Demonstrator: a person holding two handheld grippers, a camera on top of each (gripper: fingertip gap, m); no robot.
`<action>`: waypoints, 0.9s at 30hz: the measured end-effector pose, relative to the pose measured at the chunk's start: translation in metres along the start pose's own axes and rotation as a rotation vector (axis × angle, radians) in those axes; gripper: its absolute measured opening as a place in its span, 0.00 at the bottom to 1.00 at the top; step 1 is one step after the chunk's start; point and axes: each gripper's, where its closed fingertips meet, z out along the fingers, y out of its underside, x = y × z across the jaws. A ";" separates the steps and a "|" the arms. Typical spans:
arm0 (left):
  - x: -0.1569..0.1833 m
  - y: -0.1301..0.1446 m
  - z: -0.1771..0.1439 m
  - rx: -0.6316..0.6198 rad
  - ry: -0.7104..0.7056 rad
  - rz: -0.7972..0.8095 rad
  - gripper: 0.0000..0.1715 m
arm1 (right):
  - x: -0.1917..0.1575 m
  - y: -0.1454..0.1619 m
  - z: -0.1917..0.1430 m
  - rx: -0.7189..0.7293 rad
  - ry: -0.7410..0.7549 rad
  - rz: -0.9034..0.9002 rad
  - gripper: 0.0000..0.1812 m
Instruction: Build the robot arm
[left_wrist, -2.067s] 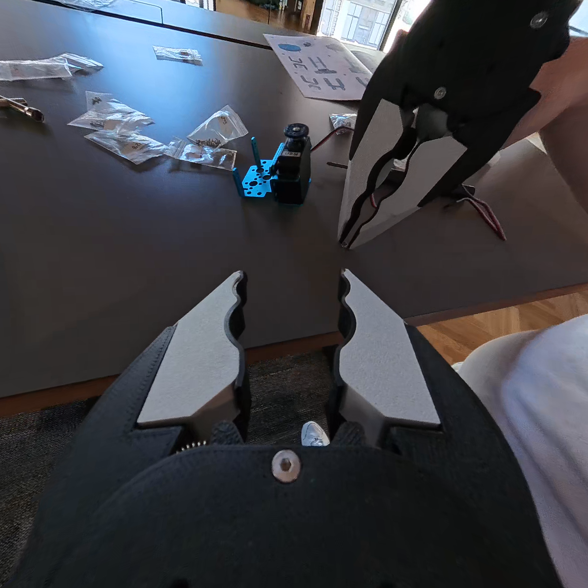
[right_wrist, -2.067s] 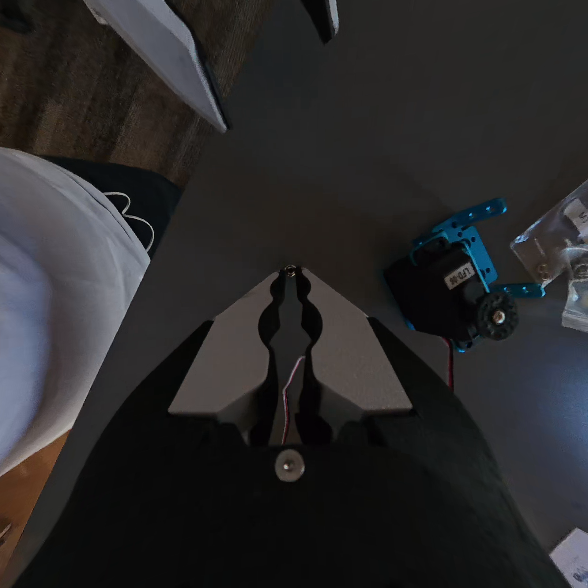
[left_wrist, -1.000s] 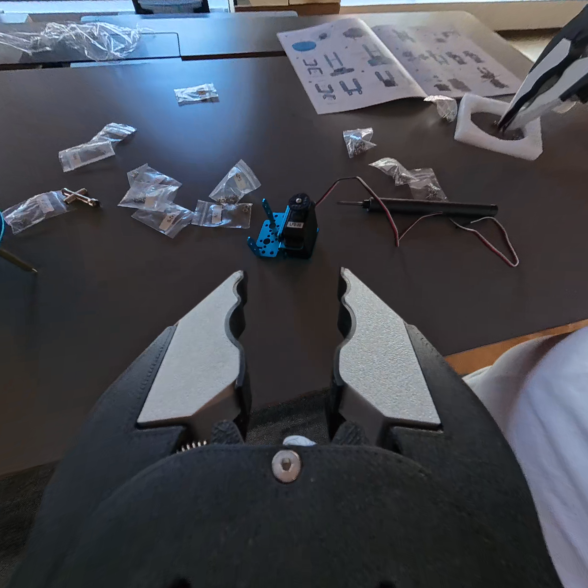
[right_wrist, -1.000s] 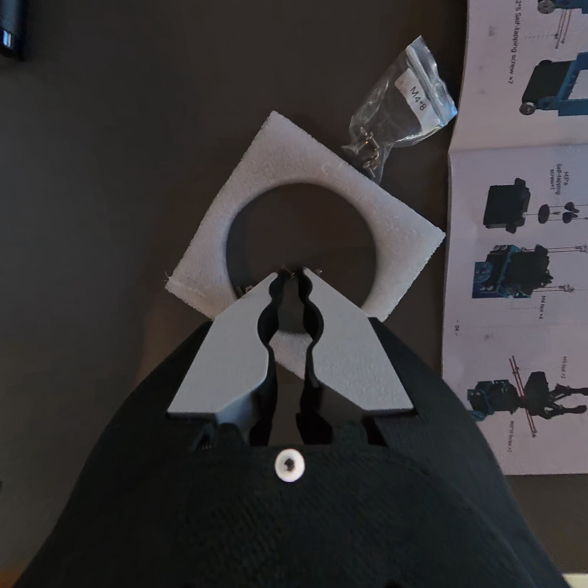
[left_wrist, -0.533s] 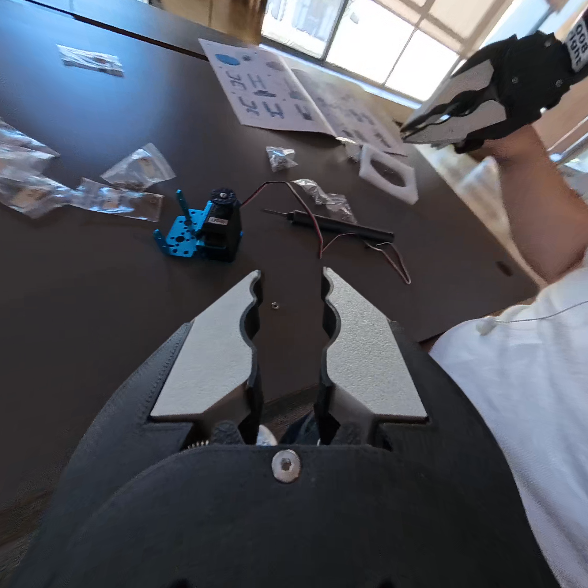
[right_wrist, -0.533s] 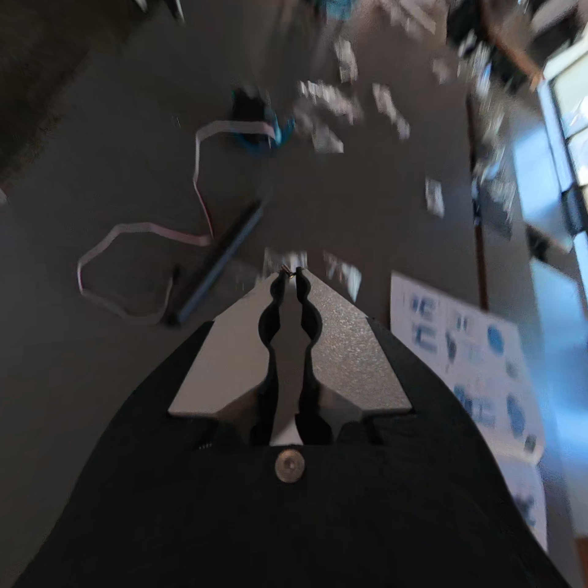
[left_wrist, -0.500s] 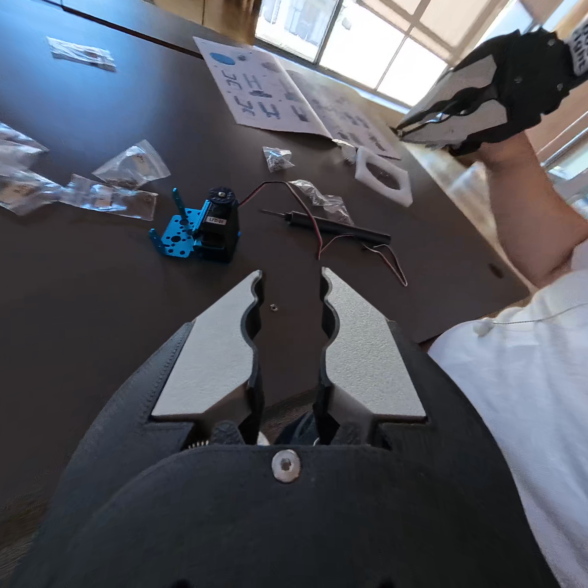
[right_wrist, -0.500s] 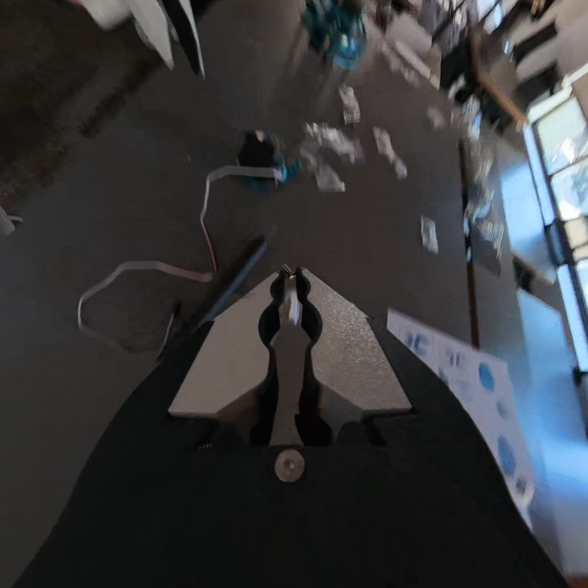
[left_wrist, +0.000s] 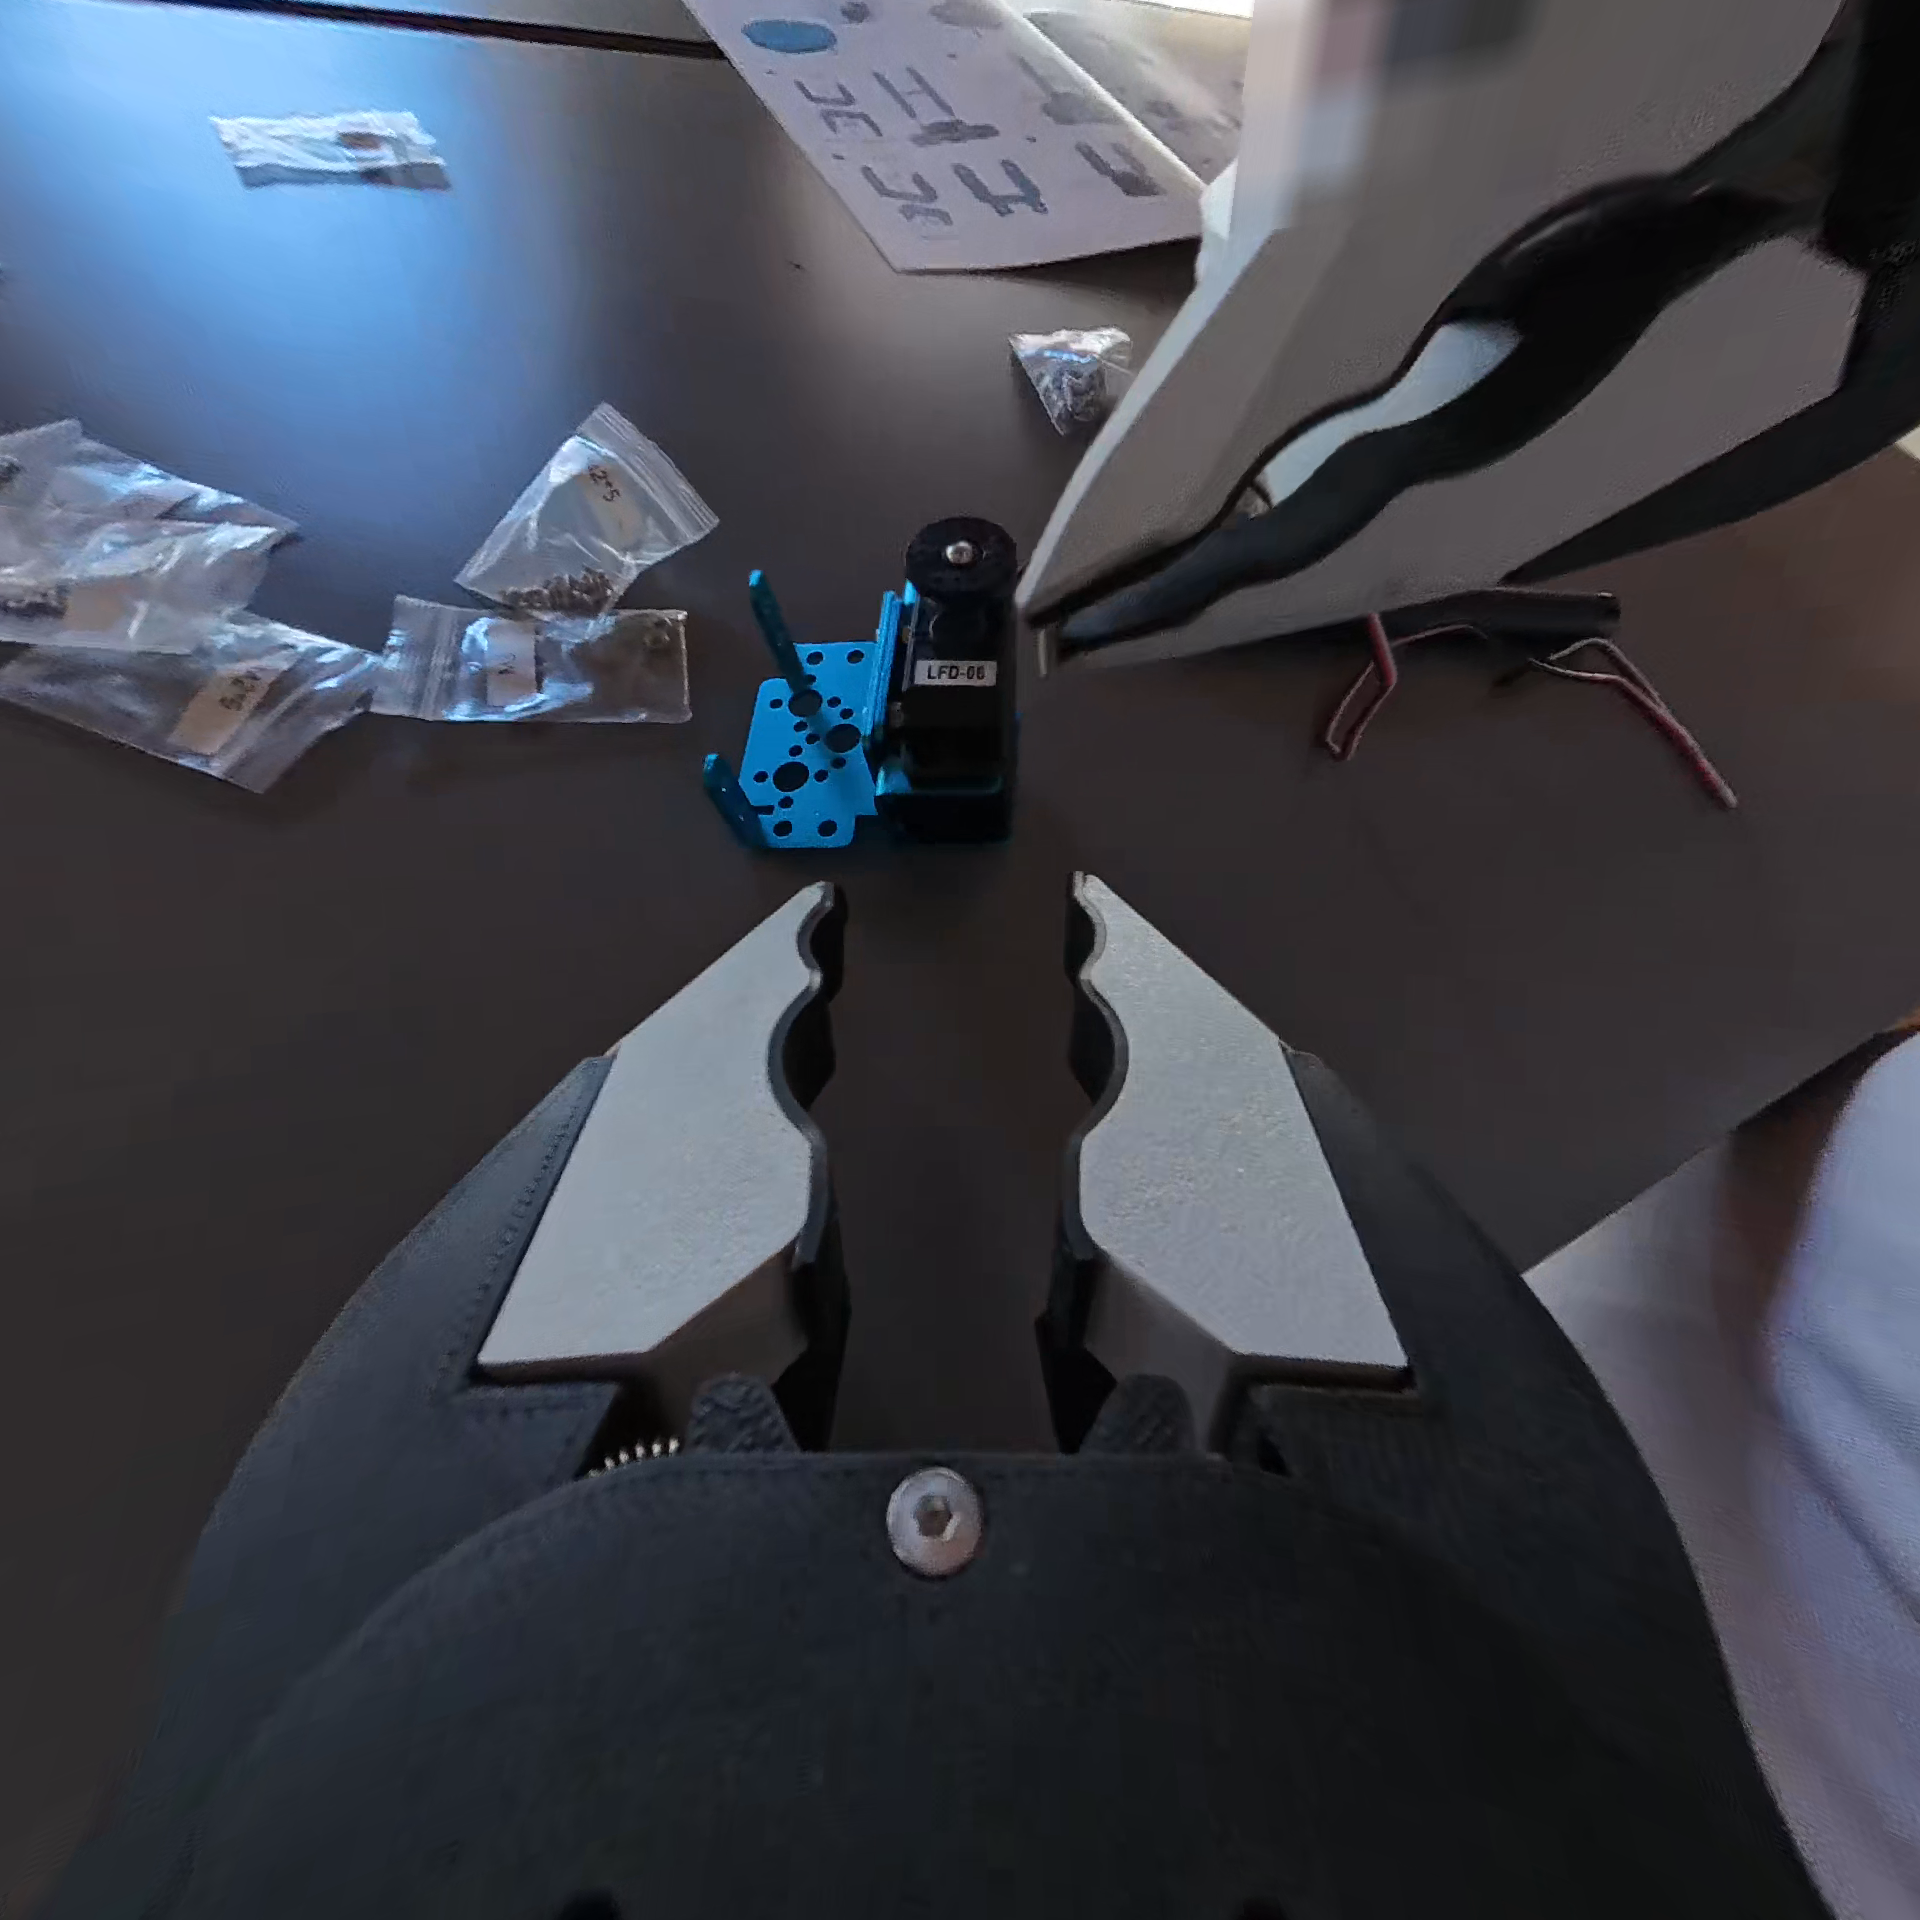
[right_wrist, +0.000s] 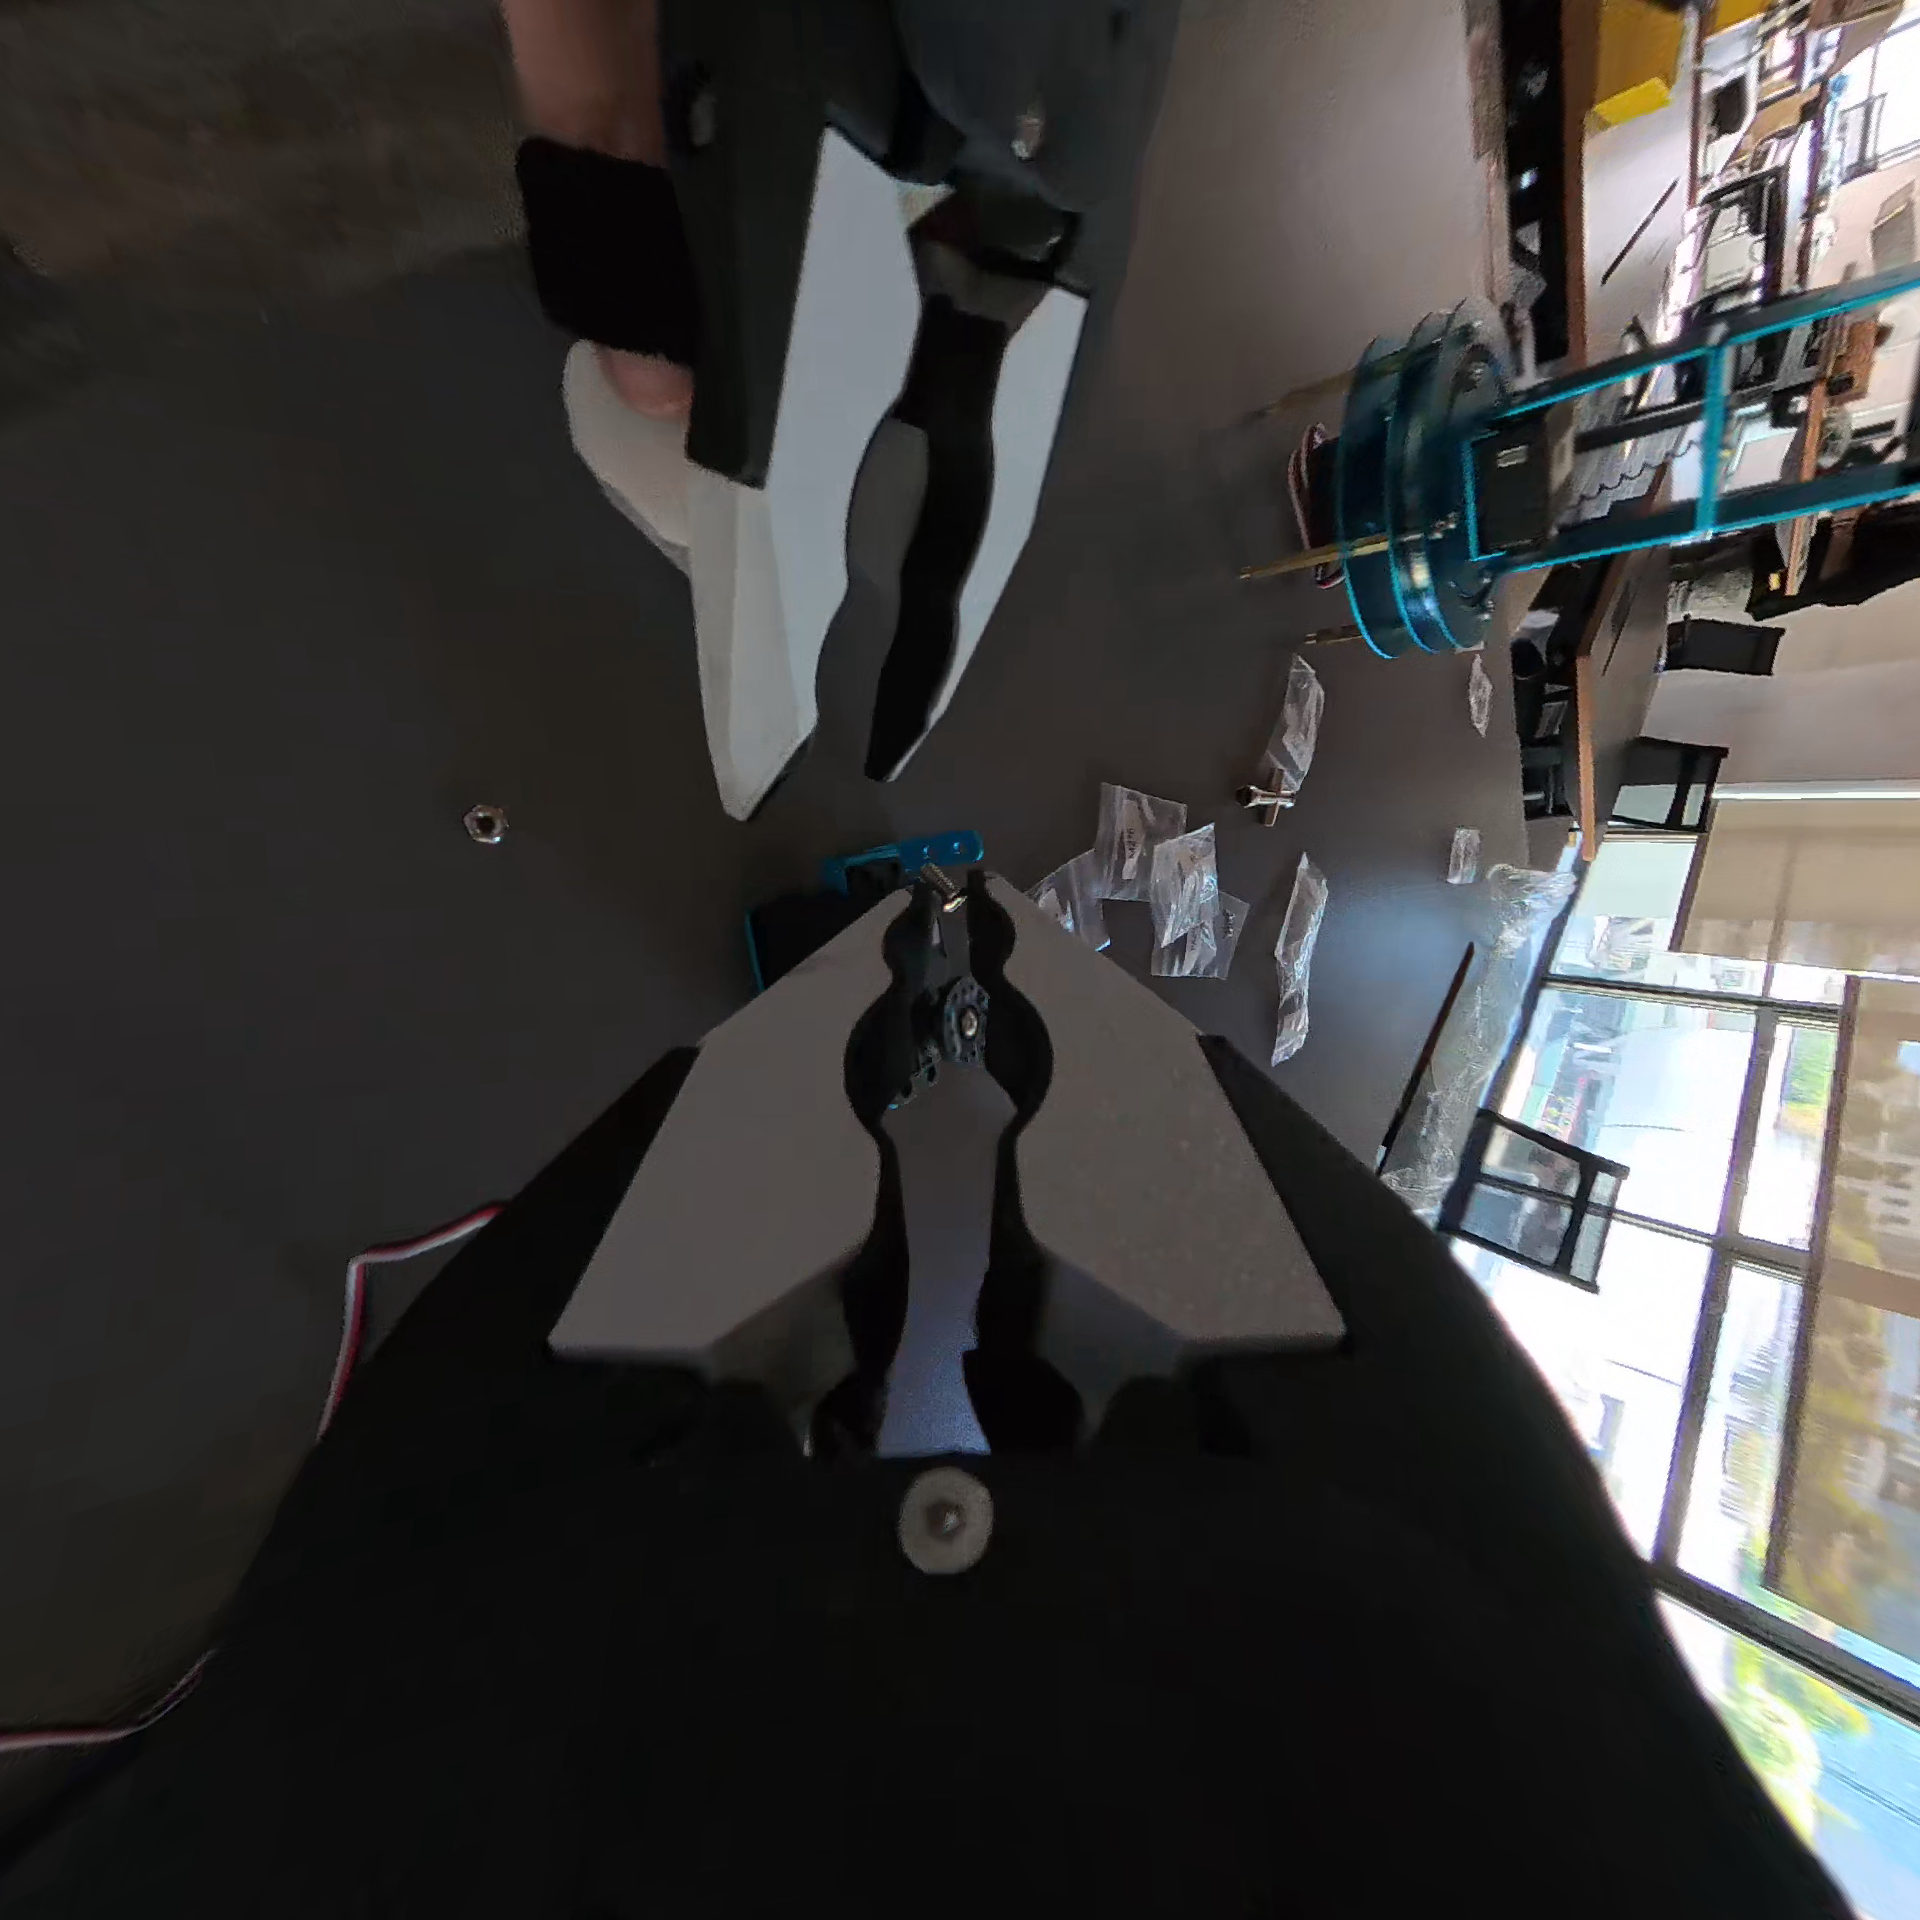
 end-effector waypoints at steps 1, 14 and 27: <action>0.003 0.000 0.000 -0.010 0.038 0.000 0.23 | -0.001 0.001 0.004 -0.025 -0.002 -0.022 0.03; 0.005 0.000 -0.003 -0.112 0.195 0.048 0.24 | -0.011 0.007 0.018 -0.264 -0.078 -0.176 0.03; 0.006 0.002 0.000 -0.124 0.196 0.020 0.24 | -0.012 0.010 0.019 -0.466 -0.121 -0.510 0.04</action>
